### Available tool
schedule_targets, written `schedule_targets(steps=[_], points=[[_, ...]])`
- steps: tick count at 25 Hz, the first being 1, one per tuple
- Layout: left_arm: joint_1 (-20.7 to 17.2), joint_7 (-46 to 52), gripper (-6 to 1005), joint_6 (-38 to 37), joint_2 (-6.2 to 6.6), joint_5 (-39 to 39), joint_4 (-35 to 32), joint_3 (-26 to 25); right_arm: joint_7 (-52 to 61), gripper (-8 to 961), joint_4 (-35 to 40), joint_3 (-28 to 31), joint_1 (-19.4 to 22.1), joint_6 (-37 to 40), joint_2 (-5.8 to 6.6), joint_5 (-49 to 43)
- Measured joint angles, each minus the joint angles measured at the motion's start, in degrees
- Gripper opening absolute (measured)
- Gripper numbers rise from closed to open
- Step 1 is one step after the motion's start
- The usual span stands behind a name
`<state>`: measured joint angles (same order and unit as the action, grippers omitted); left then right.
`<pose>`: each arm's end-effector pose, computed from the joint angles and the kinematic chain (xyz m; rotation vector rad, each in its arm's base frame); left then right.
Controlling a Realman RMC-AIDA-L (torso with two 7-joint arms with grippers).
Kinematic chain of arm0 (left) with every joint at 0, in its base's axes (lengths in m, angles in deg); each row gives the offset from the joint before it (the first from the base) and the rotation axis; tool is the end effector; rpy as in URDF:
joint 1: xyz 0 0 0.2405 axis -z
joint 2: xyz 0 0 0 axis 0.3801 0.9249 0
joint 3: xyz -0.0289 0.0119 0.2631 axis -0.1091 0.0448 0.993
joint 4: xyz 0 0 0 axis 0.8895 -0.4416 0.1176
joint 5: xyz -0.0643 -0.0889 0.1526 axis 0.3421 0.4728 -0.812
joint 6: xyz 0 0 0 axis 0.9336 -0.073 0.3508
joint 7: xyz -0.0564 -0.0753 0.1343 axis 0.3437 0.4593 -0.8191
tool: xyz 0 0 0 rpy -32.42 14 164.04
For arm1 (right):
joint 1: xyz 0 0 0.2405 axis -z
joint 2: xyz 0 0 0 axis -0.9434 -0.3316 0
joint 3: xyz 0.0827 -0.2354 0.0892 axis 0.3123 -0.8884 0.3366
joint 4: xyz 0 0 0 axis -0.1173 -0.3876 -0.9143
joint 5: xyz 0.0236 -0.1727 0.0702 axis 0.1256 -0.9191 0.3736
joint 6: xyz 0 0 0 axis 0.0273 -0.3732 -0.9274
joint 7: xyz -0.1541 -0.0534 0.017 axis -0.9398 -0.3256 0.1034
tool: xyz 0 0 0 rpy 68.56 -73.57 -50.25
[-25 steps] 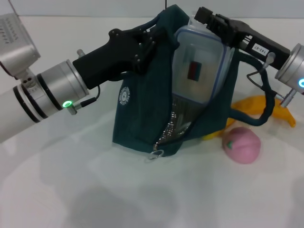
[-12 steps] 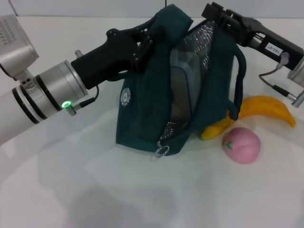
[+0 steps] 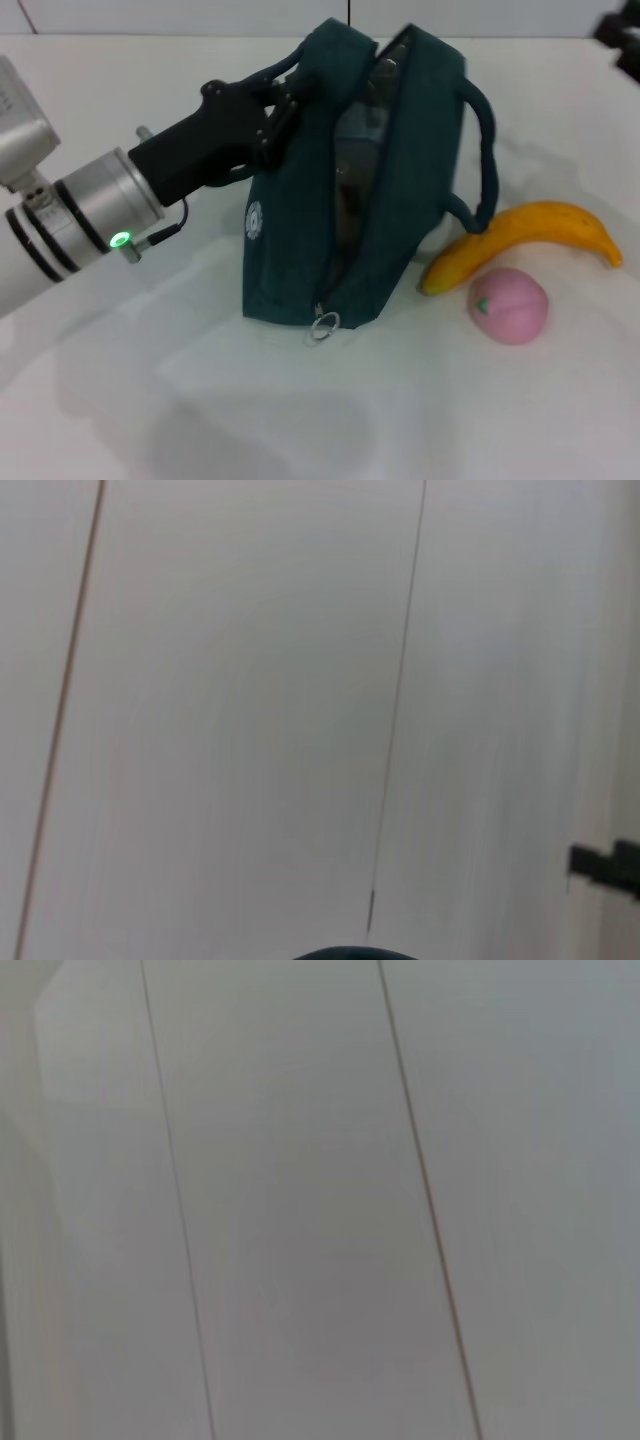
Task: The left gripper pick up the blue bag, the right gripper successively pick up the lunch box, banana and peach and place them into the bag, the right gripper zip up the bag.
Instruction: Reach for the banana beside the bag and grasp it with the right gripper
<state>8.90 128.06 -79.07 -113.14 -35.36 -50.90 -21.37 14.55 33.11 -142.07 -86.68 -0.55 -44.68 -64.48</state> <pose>-0.2096 0.3419 -0.0438 -2.3034 -0.4604 -1.1679 0.2344 0.3336 0.0584 -2.1255 0.4339 1.1816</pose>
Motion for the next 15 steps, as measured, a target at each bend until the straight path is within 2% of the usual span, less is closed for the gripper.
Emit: schedule_targets(steps=[1,2,3,6,7,8,11,12,13,15], points=[[-0.3,-0.2,42,0.0,0.0,0.0,-0.1,0.0,-0.2,453,1.3,0.5,1.1,0.3,0.16,-0.2],[-0.6,-0.3,42,0.0,0.0,0.1,-0.3,0.0,1.1,476,3.5,1.5,2.2,1.5,1.03,-2.4],[-0.8,-0.4,42,0.0,0.01,0.1,-0.4,0.0,1.1,499,3.5,1.5,2.2,1.5,1.03,-2.4],[-0.8,-0.7,42,0.0,0.02,0.1,-0.4,0.0,7.1,567,6.9,2.8,2.3,2.2,2.4,-9.7],[-0.7,-0.9,42,0.0,0.02,0.1,-0.3,0.0,7.1,590,6.9,2.8,2.3,2.2,2.4,-9.7],[-0.7,-1.0,42,0.0,0.02,0.1,-0.3,0.0,14.3,613,11.4,4.4,1.7,2.3,3.01,-19.3],[-0.8,-1.1,42,0.0,0.08,0.6,-0.4,0.0,26.6,671,19.2,7.4,0.0,2.5,3.18,-35.7],[-0.9,-1.1,42,0.0,0.11,0.8,-0.4,0.0,33.4,689,23.2,9.0,-1.5,3.0,3.19,-45.0],[-0.9,-1.1,42,0.0,0.11,0.8,-0.4,0.0,33.4,707,23.2,9.0,-1.5,3.0,3.19,-45.0],[-0.8,-1.2,42,0.0,0.12,0.8,-0.4,0.0,39.5,742,27.2,9.9,-3.3,4.8,3.22,-54.0]])
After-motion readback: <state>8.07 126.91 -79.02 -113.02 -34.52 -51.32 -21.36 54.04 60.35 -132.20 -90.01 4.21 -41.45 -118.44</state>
